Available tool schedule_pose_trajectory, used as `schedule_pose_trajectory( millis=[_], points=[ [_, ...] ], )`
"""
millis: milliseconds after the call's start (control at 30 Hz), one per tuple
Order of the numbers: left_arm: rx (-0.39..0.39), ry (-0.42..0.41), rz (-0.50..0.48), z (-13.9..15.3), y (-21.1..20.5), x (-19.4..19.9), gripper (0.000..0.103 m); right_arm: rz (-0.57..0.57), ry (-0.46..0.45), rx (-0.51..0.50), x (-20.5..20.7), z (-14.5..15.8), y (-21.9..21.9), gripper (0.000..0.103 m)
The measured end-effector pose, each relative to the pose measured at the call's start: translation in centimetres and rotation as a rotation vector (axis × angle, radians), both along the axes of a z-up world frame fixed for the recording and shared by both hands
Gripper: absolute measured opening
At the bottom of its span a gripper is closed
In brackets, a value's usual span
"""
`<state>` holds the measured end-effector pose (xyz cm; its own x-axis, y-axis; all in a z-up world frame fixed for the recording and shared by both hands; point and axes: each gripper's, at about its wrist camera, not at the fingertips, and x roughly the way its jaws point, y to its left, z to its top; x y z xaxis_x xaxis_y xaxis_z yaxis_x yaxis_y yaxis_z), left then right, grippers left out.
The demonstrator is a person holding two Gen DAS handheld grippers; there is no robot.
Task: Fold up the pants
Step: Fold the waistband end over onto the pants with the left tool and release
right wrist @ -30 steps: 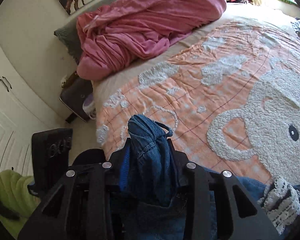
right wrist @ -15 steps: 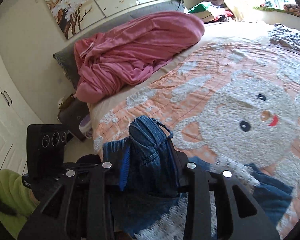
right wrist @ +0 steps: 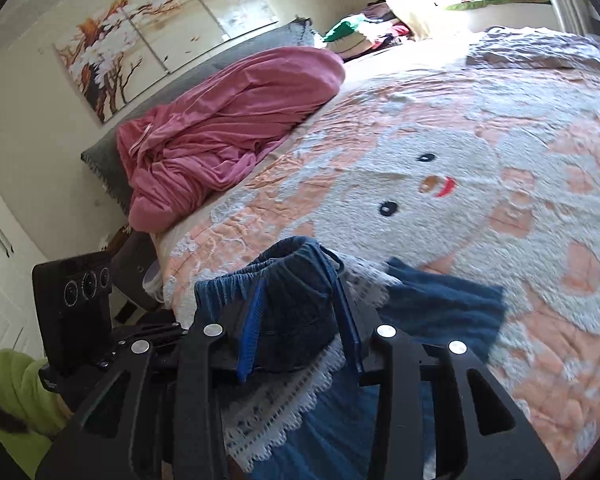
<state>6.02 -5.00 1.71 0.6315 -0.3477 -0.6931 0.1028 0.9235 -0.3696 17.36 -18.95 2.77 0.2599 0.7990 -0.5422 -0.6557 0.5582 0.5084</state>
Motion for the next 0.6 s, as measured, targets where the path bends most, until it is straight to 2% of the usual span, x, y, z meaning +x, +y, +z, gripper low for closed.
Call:
schedule_pose_trajectory(
  millis=[100,167,233,300,367,433,600],
  points=[
    [0.059,-0.027,-0.051,-0.2,-2.1,-0.8,0.025,-0.057,0.048,0.02,-0.1,-0.7,-2.5,0.055],
    [0.079,-0.036,-0.077,-0.6,-2.8,-1.0,0.028,-0.088,0.083,0.023,-0.2,-1.3,-3.8,0.058],
    [0.077,-0.045,-0.112,-0.9,-3.7,-1.8,0.038,-0.118,0.122,0.019,-0.4,-1.8,-4.6,0.064],
    [0.08,-0.057,-0.15,-0.8,-4.7,-2.7,0.039,-0.14,0.161,0.008,-0.6,-2.2,-4.9,0.068],
    [0.104,-0.067,-0.202,-1.0,-5.9,-3.6,0.045,-0.149,0.19,-0.005,-1.0,-2.5,-4.7,0.071],
    [0.12,-0.066,-0.227,-1.3,-6.6,-4.1,0.048,-0.163,0.218,-0.046,-1.3,-2.8,-3.9,0.085],
    [0.124,-0.052,-0.269,-1.9,-7.5,-4.9,0.053,-0.17,0.281,-0.092,-1.8,-3.5,-2.1,0.087]
  ],
)
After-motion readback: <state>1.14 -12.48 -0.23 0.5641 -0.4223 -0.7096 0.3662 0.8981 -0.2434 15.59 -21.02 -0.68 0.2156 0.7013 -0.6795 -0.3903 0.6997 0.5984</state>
